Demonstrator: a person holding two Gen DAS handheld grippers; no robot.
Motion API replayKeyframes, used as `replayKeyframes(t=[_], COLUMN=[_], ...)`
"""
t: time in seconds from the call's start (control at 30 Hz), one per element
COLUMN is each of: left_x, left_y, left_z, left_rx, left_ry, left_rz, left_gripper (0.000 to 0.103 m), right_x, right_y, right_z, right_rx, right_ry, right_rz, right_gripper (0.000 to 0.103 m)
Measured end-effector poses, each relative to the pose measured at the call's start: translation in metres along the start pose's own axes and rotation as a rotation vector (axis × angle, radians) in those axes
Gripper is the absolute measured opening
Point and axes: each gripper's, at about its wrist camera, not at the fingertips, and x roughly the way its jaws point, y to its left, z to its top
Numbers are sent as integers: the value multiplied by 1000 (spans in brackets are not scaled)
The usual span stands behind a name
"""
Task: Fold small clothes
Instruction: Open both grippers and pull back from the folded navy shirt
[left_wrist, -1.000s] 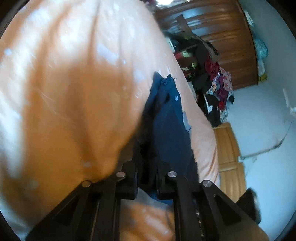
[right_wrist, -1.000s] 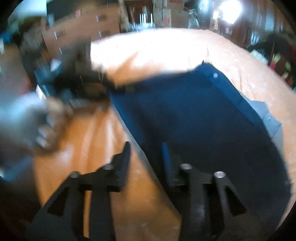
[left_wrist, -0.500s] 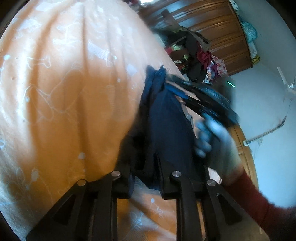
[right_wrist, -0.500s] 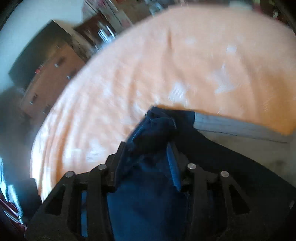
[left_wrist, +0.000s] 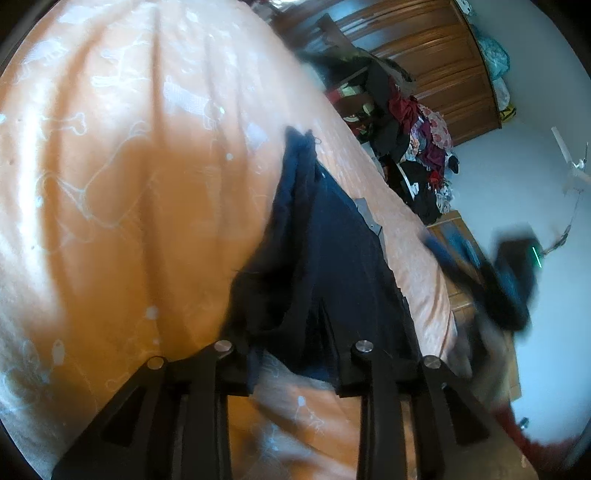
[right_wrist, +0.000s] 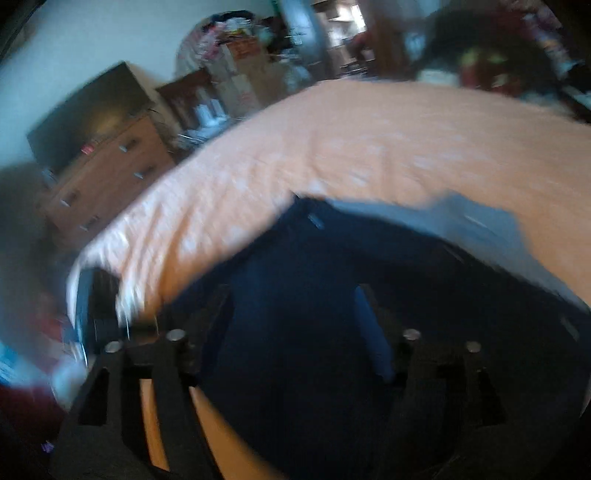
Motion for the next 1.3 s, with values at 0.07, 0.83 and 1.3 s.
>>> replayKeyframes(t=[0.07, 0.83, 1.3], left_x=[2, 61, 75], left_y=[-5, -117, -115], left_z=[1, -105, -107], left_rx=[19, 669, 643], left_ry=[13, 195, 168], left_rz=[2, 526, 602], left_gripper=[41, 102, 103], right_x=[-43, -62, -65], right_y=[-2, -90, -96], right_z=[-49, -190, -200], right_rx=[25, 406, 436], right_ry=[6, 169, 67], right_rz=[-118, -566, -485], right_gripper=[78, 103, 103])
